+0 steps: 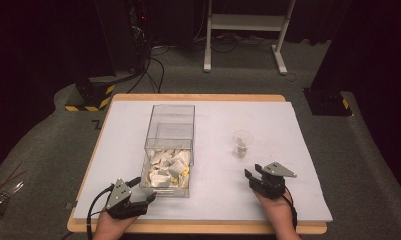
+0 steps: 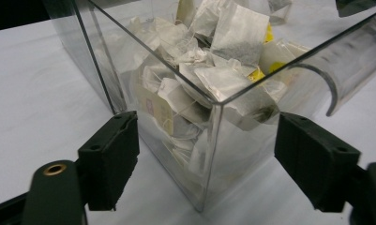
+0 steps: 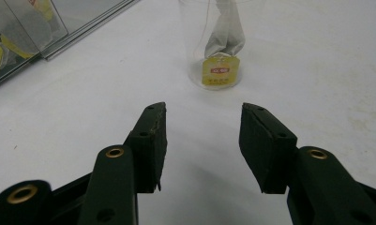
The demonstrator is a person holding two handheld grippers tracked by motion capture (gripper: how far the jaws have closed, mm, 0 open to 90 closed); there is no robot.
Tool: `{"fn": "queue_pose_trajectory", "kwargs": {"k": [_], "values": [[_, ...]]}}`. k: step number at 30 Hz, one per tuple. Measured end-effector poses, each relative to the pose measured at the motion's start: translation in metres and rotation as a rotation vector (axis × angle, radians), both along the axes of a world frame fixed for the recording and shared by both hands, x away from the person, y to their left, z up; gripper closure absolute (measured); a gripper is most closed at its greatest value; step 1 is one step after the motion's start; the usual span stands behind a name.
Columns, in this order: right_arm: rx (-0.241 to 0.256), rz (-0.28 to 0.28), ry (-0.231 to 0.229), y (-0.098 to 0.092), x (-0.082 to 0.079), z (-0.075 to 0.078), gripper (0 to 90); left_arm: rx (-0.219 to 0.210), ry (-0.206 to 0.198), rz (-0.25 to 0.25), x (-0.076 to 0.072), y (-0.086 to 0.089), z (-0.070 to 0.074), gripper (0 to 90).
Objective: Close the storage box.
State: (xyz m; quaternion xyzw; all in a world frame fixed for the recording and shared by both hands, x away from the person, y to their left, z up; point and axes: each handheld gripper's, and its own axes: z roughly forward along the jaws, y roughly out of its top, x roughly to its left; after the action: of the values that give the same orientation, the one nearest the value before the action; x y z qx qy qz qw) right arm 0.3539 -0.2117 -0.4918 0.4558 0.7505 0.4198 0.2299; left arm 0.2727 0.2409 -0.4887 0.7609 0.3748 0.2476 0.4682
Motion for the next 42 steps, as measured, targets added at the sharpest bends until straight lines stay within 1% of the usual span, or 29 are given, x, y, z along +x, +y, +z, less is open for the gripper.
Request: {"fn": "queue_pose_trajectory", "kwargs": {"k": [4, 7, 10, 13, 16, 20, 22, 25, 27, 30, 37, 42], "values": [[0.006, 0.003, -0.002, 0.0, -0.001, 0.0, 51.4, 0.0, 0.003, 0.017, 0.002, -0.003, 0.0, 16.9], [0.006, 0.008, -0.004, 0.0, -0.003, 0.0, 51.4, 0.002, 0.003, 0.017, 0.004, -0.006, 0.001, 14.9], [0.002, 0.013, -0.004, 0.0, -0.003, 0.0, 51.3, -0.006, 0.01, 0.021, 0.007, -0.008, 0.0, 14.9], [0.002, 0.02, -0.005, -0.001, -0.004, 0.0, 51.3, 0.004, 0.008, 0.022, 0.008, -0.008, -0.001, 14.8], [0.003, 0.019, -0.001, -0.002, -0.004, 0.0, 51.2, 0.011, -0.005, 0.032, 0.008, -0.01, 0.0, 15.0], [0.006, 0.021, 0.005, -0.003, -0.003, -0.001, 51.2, 0.011, -0.009, 0.037, 0.009, -0.01, 0.0, 14.9], [0.005, 0.024, 0.007, -0.002, -0.004, -0.001, 51.2, 0.009, -0.005, 0.039, 0.009, -0.01, 0.0, 15.0], [0.005, 0.028, 0.011, -0.001, -0.004, -0.002, 51.2, -0.008, 0.005, 0.044, 0.011, -0.01, 0.0, 15.2], [0.004, 0.031, 0.018, 0.0, -0.004, -0.002, 51.1, -0.002, 0.006, 0.043, 0.012, -0.01, 0.0, 15.2], [0.002, 0.039, 0.014, 0.0, -0.004, -0.003, 50.9, 0.004, 0.005, 0.051, 0.013, -0.011, 0.0, 15.3], [0.019, 0.029, 0.031, -0.003, -0.001, -0.004, 50.7, 0.005, 0.011, 0.056, 0.013, -0.011, 0.001, 15.8], [0.008, 0.036, 0.029, -0.004, 0.0, -0.004, 50.6, 0.009, 0.016, 0.067, 0.013, -0.011, 0.001, 15.7]]}}
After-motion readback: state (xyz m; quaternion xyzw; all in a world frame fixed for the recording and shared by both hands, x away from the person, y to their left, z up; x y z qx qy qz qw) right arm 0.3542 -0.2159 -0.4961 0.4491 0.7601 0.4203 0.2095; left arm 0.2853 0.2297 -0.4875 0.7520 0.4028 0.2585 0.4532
